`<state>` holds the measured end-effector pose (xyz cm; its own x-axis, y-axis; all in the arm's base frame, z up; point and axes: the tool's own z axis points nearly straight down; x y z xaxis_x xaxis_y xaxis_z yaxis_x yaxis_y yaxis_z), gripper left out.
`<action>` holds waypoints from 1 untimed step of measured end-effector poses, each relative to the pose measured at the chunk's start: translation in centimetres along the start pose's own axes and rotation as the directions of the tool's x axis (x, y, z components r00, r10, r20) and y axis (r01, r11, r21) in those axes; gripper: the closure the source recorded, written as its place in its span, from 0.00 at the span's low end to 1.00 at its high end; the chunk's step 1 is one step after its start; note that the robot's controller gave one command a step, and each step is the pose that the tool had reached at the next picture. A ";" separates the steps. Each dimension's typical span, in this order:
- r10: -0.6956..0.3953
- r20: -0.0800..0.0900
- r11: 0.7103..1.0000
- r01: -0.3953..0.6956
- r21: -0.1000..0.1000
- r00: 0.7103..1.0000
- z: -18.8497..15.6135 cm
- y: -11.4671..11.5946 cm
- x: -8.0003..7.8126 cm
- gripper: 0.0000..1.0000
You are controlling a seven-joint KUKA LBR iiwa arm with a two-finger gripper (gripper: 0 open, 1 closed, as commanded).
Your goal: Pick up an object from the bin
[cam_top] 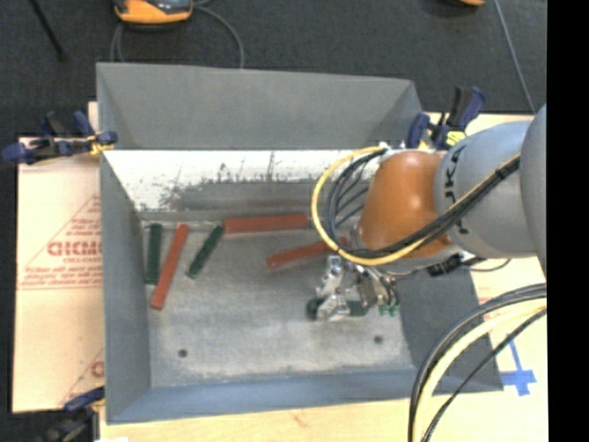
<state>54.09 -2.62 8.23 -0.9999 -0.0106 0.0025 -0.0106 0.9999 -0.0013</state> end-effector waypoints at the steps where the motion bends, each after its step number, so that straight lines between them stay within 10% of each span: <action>1: -0.048 0.002 0.999 0.048 0.000 0.999 -3.0 -0.4 0.5 1.00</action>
Offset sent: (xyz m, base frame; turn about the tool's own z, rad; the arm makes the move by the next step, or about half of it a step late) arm -0.0028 -0.0119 0.1412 -0.0291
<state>53.59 -3.05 11.28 -0.9983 -0.0582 0.0002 -0.0582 0.9983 -0.0010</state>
